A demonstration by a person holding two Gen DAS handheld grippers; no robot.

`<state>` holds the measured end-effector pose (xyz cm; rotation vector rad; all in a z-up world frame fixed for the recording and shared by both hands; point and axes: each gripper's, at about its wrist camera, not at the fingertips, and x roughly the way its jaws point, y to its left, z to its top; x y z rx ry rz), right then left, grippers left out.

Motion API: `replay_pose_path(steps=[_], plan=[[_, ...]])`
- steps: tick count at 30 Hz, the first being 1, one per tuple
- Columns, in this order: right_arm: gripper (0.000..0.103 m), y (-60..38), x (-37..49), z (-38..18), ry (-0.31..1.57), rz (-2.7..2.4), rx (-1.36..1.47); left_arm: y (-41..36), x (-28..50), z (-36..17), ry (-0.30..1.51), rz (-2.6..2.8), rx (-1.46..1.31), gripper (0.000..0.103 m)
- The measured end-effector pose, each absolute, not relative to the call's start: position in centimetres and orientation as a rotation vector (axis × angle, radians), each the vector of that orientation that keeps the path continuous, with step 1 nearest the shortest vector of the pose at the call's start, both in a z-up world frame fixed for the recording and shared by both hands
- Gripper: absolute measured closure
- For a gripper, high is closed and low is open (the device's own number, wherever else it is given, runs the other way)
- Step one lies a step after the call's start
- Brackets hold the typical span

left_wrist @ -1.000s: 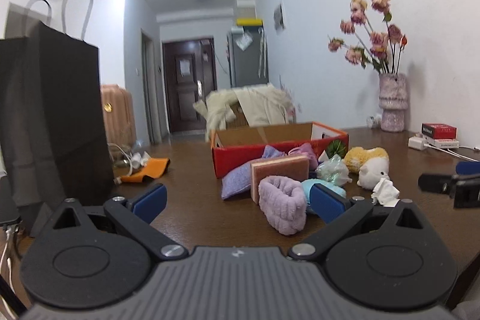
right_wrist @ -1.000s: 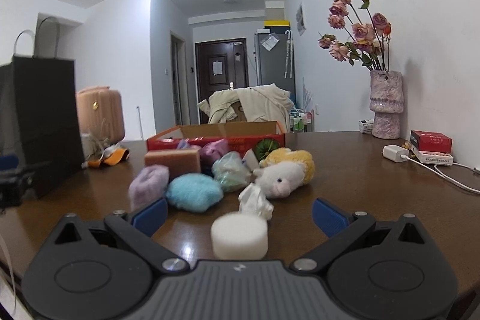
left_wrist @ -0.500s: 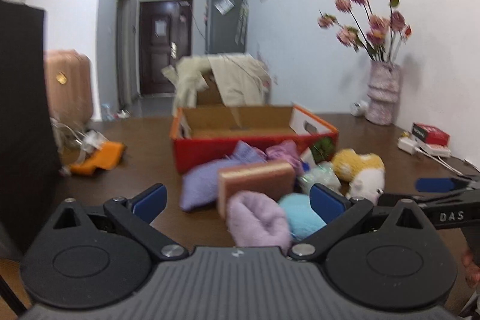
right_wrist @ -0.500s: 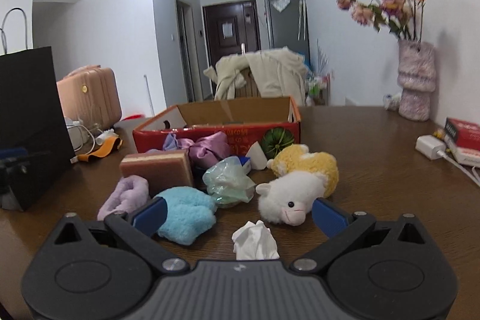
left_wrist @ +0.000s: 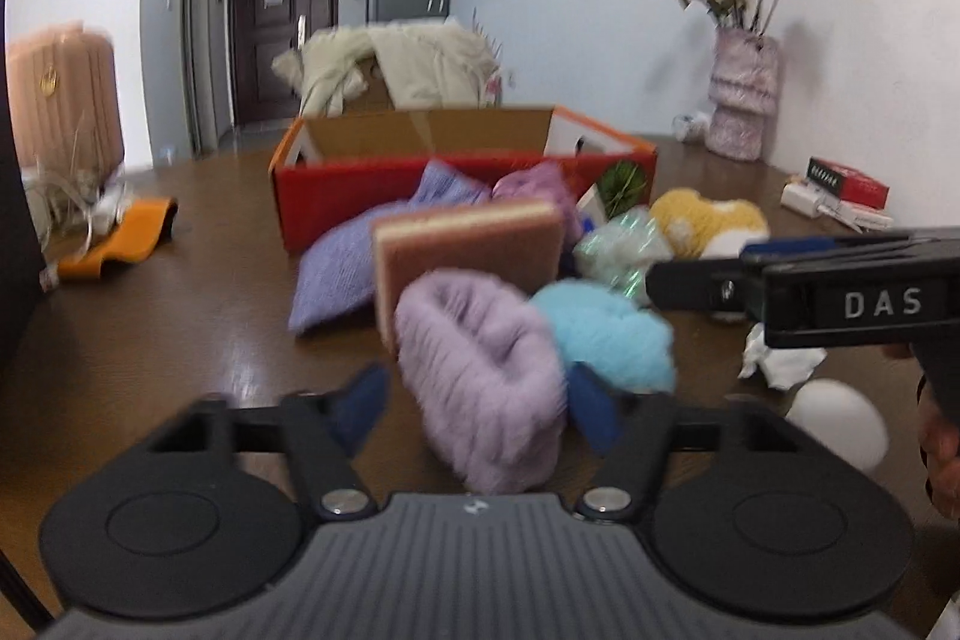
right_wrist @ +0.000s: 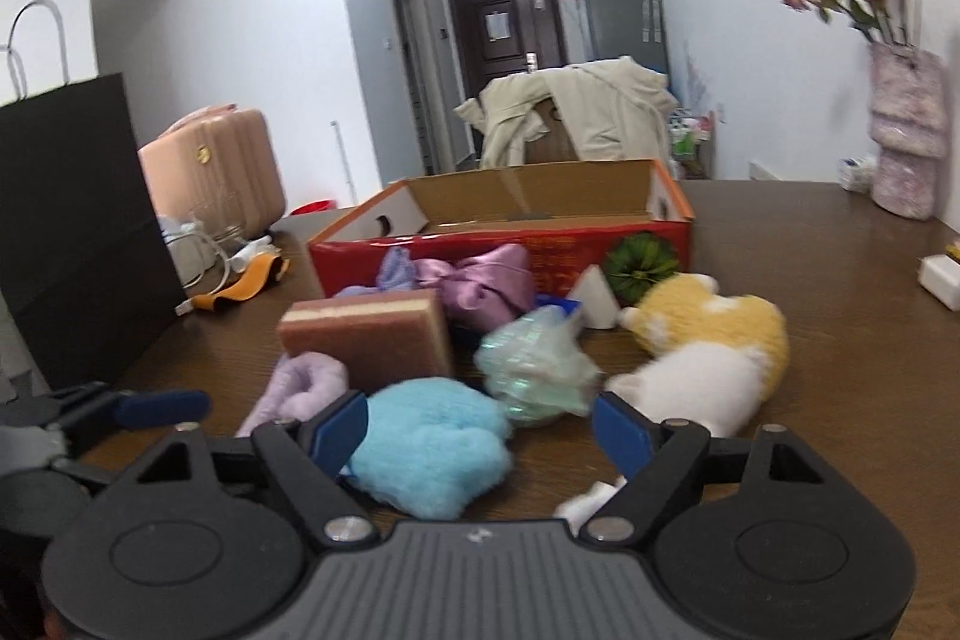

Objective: Organize soft objects
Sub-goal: 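Move both grippers to the lavender fluffy sock and close on it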

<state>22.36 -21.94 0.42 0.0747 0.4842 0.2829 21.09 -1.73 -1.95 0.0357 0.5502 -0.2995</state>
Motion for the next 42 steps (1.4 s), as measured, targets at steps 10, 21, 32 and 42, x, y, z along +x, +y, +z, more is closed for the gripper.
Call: replay_pose_path(steps=[10, 21, 32, 42], plan=[[0.029, -19.1, 21.9, 0.7, 0.455, 0.289, 0.019, 1.1, 17.8, 0.3, 0.417, -0.485, -0.045, 0.08], [0.029, -21.6, 18.3, 0.4, 0.436, 0.217, 0.068, 4.0, 20.0, -1.9, 0.648, -0.535, -0.213, 0.064], [0.065, -17.6, 21.0, -1.3, 0.536, 0.387, 0.03, 5.7, 17.8, -0.3, 0.573, -0.37, -0.191, 0.05], [0.087, -17.4, 19.1, -2.3, 0.629, 0.419, 0.152, 6.7, 18.3, -1.9, 0.639, -0.275, -0.304, 0.075]])
